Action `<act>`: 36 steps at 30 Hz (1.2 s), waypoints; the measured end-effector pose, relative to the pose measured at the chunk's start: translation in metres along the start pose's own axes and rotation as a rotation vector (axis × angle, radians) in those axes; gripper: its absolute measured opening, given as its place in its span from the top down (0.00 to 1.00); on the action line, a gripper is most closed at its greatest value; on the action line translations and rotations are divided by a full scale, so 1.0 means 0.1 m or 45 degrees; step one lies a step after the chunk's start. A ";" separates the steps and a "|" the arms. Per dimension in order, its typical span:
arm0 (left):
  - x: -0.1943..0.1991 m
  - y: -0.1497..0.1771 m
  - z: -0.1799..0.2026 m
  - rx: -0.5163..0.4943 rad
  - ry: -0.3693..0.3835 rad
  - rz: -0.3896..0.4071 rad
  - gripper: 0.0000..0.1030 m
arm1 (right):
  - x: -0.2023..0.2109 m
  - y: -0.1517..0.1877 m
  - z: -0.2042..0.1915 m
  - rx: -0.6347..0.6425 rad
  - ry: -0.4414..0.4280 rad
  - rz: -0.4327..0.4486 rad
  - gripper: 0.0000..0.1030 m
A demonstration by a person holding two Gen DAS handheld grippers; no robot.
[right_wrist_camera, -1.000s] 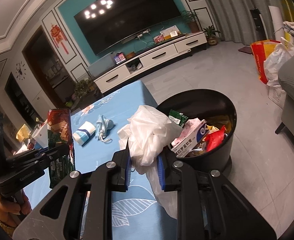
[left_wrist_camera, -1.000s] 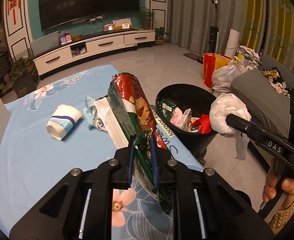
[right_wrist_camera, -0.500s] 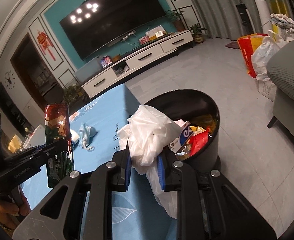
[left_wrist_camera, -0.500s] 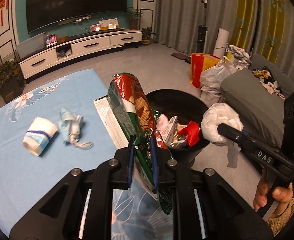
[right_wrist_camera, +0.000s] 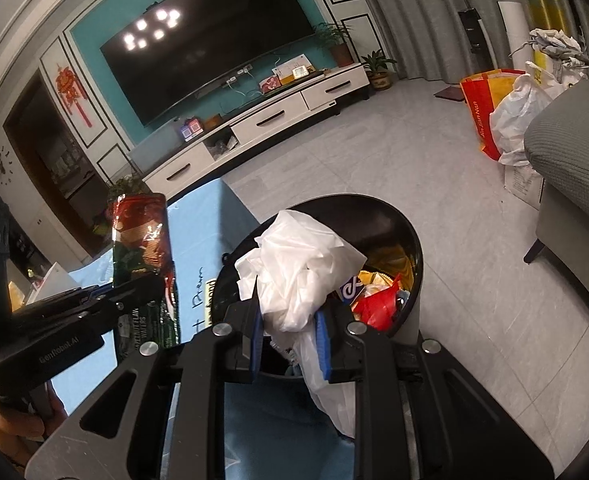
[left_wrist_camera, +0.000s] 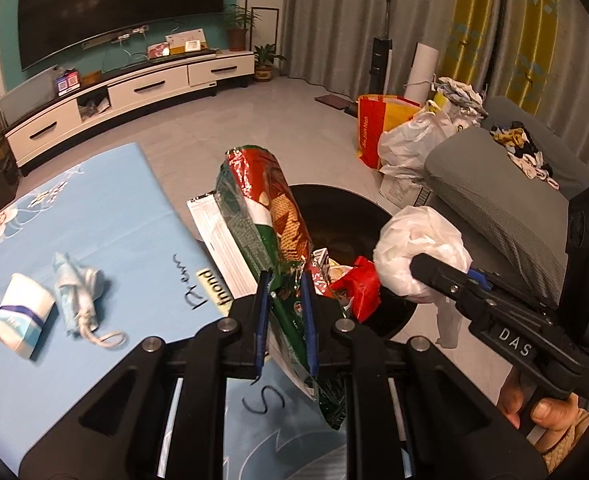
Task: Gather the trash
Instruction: 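Carry the clear bag and green wrapper together over the black bin, then open both tools to drop the bag and wrapper into the bin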
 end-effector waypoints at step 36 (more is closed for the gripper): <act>-0.74 -0.05 0.11 -0.033 0.028 -0.095 0.84 | -0.52 -0.08 0.11 0.039 0.093 -0.085 0.77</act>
Point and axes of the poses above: each gripper's, at about its wrist camera, not at the fingertips, and x roughly against the way its jaws point, z to its right, y to its underside, the point moved 3 cm from there along -x, roughly the way its jaws point, and after that the axes turned 3 degrees about z, right-handed, at the moved point
